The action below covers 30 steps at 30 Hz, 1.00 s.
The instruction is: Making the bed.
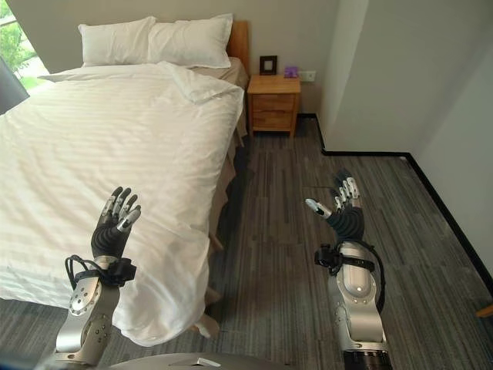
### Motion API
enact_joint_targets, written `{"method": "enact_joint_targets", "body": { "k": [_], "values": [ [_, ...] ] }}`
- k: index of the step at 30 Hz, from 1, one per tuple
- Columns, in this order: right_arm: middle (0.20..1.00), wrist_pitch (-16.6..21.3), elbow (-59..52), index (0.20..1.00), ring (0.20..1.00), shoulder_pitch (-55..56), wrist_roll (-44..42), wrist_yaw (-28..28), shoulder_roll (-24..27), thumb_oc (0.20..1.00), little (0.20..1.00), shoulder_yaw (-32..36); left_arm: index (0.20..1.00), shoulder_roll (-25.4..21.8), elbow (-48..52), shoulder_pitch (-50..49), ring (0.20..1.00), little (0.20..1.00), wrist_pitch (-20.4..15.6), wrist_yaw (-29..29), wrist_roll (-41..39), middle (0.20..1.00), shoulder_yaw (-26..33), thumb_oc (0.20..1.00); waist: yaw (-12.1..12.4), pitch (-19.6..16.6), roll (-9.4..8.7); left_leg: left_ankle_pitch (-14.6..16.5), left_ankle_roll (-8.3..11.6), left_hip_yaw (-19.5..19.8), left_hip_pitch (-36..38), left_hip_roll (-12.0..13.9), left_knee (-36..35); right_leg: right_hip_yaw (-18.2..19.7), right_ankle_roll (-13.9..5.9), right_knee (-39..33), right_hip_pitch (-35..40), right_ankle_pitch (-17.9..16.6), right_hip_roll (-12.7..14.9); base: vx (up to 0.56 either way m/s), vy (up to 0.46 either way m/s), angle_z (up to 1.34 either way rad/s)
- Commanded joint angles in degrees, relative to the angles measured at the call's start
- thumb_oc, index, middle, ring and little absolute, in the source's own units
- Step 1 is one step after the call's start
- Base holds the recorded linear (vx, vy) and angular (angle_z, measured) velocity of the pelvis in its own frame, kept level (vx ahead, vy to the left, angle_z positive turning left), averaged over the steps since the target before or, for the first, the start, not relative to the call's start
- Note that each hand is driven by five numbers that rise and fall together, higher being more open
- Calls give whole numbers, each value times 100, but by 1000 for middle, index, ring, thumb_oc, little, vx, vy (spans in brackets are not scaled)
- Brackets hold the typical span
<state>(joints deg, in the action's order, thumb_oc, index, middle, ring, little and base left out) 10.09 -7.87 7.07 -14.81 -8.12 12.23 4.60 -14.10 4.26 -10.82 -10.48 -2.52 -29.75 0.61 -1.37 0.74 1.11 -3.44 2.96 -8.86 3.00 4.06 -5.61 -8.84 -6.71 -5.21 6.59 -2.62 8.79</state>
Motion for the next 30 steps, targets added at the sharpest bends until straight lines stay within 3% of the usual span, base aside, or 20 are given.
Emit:
{"method": "enact_joint_targets", "body": {
  "k": [1,3,4,6,7,8,10,12,14,15,16,19,21,22,23,24,25,26,29,30],
  "values": [
    [1000,622,612,1000,1000,110,-1157,-100,259,1000,1000,1129,1000,-510,-264,914,1000,1000,-343,-509,575,1000,659,1000,-216,249,102,333,85,53,190,247,61,-573,-75,882,-874,27,148,-81,280,32],
    [1000,676,571,1000,1000,-51,-1395,-2,101,1000,1000,877,1000,-596,-279,816,1000,1000,-357,-599,638,1000,779,1000,-184,361,92,355,-34,-56,238,177,61,-460,-165,1334,-1107,-121,260,-91,201,13],
    [1000,571,501,1000,1000,33,-1565,272,53,1000,1000,540,1000,-793,-530,830,1000,1000,-302,-684,844,1000,808,1000,-270,509,53,303,-80,-48,226,150,61,217,-240,1776,-1406,-149,40,-79,88,-35],
    [1000,436,428,1000,1000,192,-1541,415,69,1000,1000,456,1000,-854,-630,864,1000,1000,-209,-690,957,1000,797,1000,-315,530,43,280,-100,26,209,147,61,642,-221,1818,-1470,-30,-143,-44,8,-34],
    [1000,429,403,1000,1000,258,-1523,434,47,1000,1000,464,1000,-870,-570,832,1000,1000,-209,-688,961,1000,824,1000,-271,535,44,291,-78,-3,220,205,61,609,-235,1779,-1455,-101,64,-4,-238,-14],
    [1000,423,451,1000,1000,286,-1438,415,29,1000,1000,551,1000,-863,-440,708,1000,1000,-184,-595,913,1000,856,1000,-157,511,42,296,-17,-114,231,358,61,241,-217,1657,-1303,-349,648,0,-339,-18],
    [1000,444,551,1000,1000,229,-1350,367,17,1000,1000,571,1000,-805,-399,694,1000,1000,-195,-516,783,1000,846,1000,-123,435,-34,309,98,-218,295,502,87,1,-324,1340,-1053,-633,983,30,-309,-44],
    [1000,469,498,1000,1000,150,-1476,348,-17,1000,1000,546,1000,-787,-381,694,1000,1000,-217,-502,706,1000,861,1000,-85,347,-97,277,199,-385,358,643,105,33,-432,1063,-917,-608,939,37,-314,-54],
    [1000,503,459,1000,1000,95,-1513,409,27,1000,1000,494,1000,-836,-392,670,1000,1000,-258,-515,698,1000,941,1000,-39,316,-132,113,350,-469,337,894,147,127,-456,918,-840,-226,727,15,-519,-45],
    [1000,486,568,1000,1000,137,-1478,487,119,1000,1000,412,1000,-762,-436,568,1000,1000,-272,-511,650,1000,1068,1000,38,320,-121,-386,570,-440,259,1201,343,60,-310,716,-697,42,418,-17,-559,-41],
    [1000,487,572,1000,1000,159,-1463,499,218,1000,1000,409,1000,-689,-446,570,1000,1000,-283,-490,561,1000,1098,1000,38,372,-109,-736,682,-441,132,1365,572,-28,-218,678,-627,64,269,-21,-429,-39],
    [1000,492,585,1000,1000,162,-1559,559,324,1000,1000,418,1000,-602,-437,610,1000,1000,-290,-464,439,1000,1128,1000,19,430,-99,-1012,750,-342,-15,1488,826,-152,-126,632,-578,37,180,-34,-303,-7],
    [1000,466,713,1000,1000,220,-1709,658,464,1000,1000,471,1000,-517,-384,499,1000,1000,-307,-322,341,1000,1099,1000,71,485,-182,-934,655,-97,-205,1317,1276,-235,0,442,-468,34,125,-21,-334,27],
    [1000,417,750,1000,1000,218,-1635,654,549,1000,1000,502,1000,-485,-349,477,1000,1000,-306,-283,325,1000,1090,1000,116,493,-194,-753,594,186,-276,1077,1296,-195,22,399,-441,43,113,-3,-255,-11],
    [1000,384,789,1000,1000,165,-1621,656,568,1000,1000,566,1000,-381,-372,451,1000,1000,-304,-309,312,1000,1079,1000,183,484,-215,-374,445,436,-384,599,1232,-173,85,294,-382,24,45,12,-248,-21],
    [1000,384,792,1000,1000,165,-1623,657,570,1000,1000,568,1000,-379,-371,450,1000,1000,-304,-310,313,1000,1076,1000,175,478,-223,-354,431,442,-397,580,1253,-184,73,278,-373,25,64,0,-276,-21],
    [1000,406,825,1000,1000,113,-1651,614,502,1000,1000,613,1000,-332,-384,466,1000,1000,-295,-309,271,1000,1006,1000,148,406,-238,4,199,200,-380,251,1025,-254,100,217,-366,11,-9,-3,-127,1],
    [1000,430,816,1000,1000,85,-1607,556,465,1000,1000,624,1000,-318,-405,526,1000,1000,-297,-326,285,1000,939,1000,134,360,-223,107,89,22,-362,74,869,-282,99,197,-369,8,-51,-4,-136,20],
    [1000,472,633,1000,1000,16,-1314,479,484,1000,1000,601,1000,-363,-369,727,1000,1000,-339,-420,415,1000,817,1000,133,287,-156,250,-97,8,-327,-319,676,-222,127,211,-411,70,-208,-13,-17,17],
    [1000,481,629,1000,1000,-9,-1183,474,537,1000,1000,545,1000,-386,-380,802,1000,1000,-354,-442,457,1000,738,1000,99,299,-134,277,-136,9,-297,-334,671,-204,135,259,-444,90,-255,-32,-9,10]
  ]
}}
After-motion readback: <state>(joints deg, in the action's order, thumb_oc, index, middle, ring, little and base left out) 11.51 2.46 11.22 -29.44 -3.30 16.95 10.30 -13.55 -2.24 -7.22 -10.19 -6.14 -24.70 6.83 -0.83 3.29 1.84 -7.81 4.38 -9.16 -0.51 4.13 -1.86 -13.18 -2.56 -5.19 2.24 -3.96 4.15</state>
